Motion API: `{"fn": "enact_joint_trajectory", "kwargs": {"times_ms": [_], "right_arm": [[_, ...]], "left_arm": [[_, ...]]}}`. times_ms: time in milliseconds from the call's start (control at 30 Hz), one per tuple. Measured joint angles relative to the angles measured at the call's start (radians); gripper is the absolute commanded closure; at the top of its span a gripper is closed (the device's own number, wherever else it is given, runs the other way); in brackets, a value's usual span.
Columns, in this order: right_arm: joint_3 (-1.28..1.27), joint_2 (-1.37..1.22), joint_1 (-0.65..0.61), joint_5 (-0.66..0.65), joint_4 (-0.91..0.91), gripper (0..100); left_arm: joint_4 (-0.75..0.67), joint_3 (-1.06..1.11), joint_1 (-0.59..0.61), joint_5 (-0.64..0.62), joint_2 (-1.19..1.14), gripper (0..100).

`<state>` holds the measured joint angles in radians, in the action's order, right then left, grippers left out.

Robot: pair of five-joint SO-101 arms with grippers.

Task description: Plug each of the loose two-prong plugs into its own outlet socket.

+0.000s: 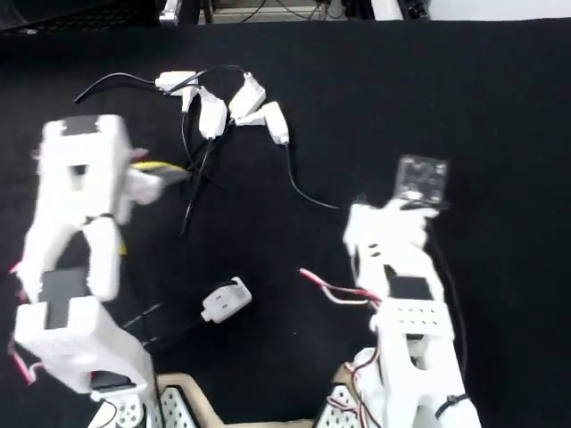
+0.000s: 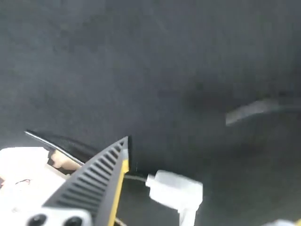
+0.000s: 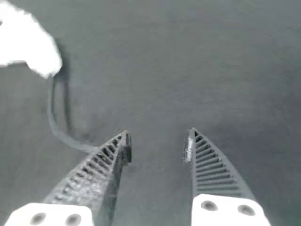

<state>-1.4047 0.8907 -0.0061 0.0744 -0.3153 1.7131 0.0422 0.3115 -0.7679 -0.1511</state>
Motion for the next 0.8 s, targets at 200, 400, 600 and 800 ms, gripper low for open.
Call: {"fn": "enact_joint_trajectory", "kwargs": {"times_ms": [200, 400, 600, 800], "right_arm": [[0.077, 0.000, -0.176, -0.124, -0.173, 79.6], [0.238, 0.000, -0.338, -0.262, -0.396, 73.2], [0.391, -0.005, -0.595, -0.497, -0.644, 67.6], [0.532, -0.152, -0.730, -0.816, -0.798, 67.6]], "left_arm": [[0.000, -0.002, 0.288, 0.000, -0.057, 40], [0.000, 0.005, 0.466, 0.006, -0.258, 40], [0.025, -0.092, 0.493, 0.018, -0.476, 40], [0.044, -0.130, 0.493, 0.020, -0.516, 40]]}}
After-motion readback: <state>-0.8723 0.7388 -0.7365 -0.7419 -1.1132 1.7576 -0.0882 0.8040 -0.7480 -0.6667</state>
